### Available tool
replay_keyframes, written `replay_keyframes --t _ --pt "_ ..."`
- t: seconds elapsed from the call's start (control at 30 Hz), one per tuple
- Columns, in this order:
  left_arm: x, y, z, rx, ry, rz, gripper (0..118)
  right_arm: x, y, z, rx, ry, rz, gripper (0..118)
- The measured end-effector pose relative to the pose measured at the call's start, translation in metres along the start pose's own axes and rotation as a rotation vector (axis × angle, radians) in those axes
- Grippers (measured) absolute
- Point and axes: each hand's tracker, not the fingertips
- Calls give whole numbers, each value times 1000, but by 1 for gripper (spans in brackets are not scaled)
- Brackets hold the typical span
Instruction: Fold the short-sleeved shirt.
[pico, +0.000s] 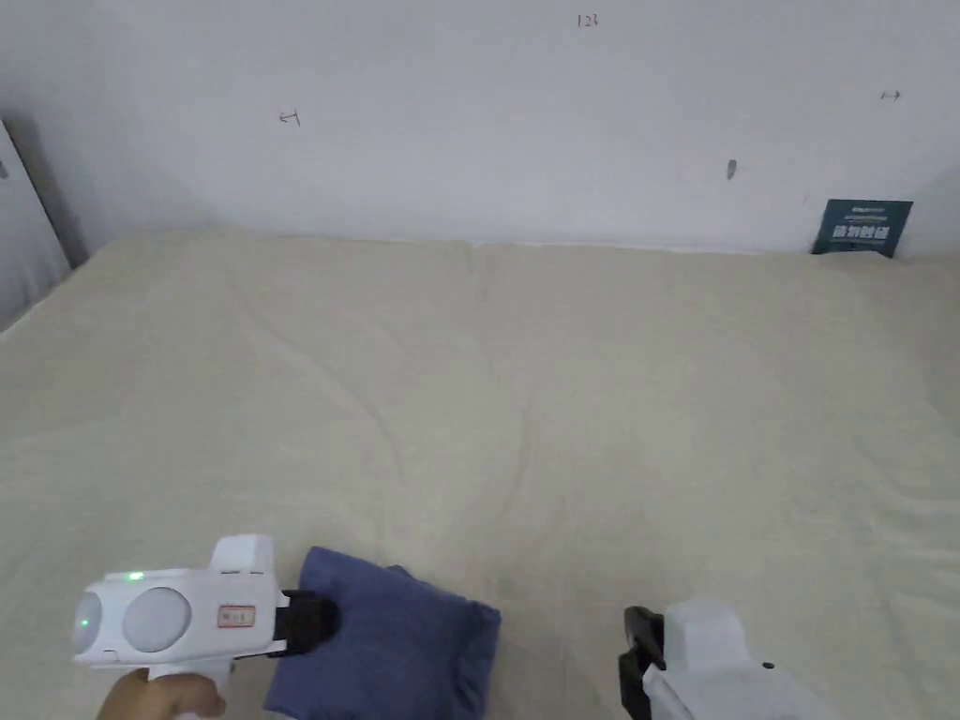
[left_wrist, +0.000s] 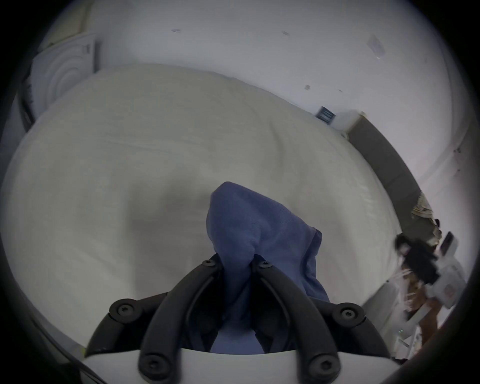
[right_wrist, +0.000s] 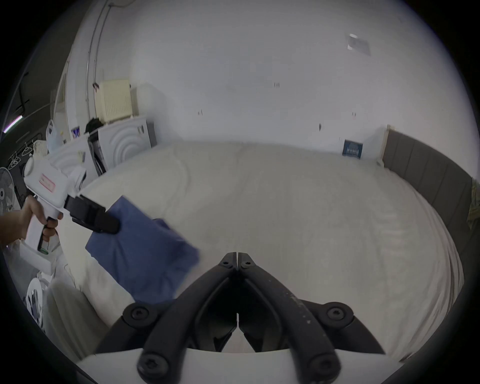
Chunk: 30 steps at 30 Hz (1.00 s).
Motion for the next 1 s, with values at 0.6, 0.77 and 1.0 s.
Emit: replay_keyframes --t 0.6,0.77,1.0 --pt "-267 74 83 -33 549 148 25 -33 50 -37 45 -37 30 1" --pt "-271 69 70 -80 589 151 83 -34 48 -44 22 -37 34 1" --pt "-227 69 93 45 571 131 111 -21 51 -30 53 -31 1 1"
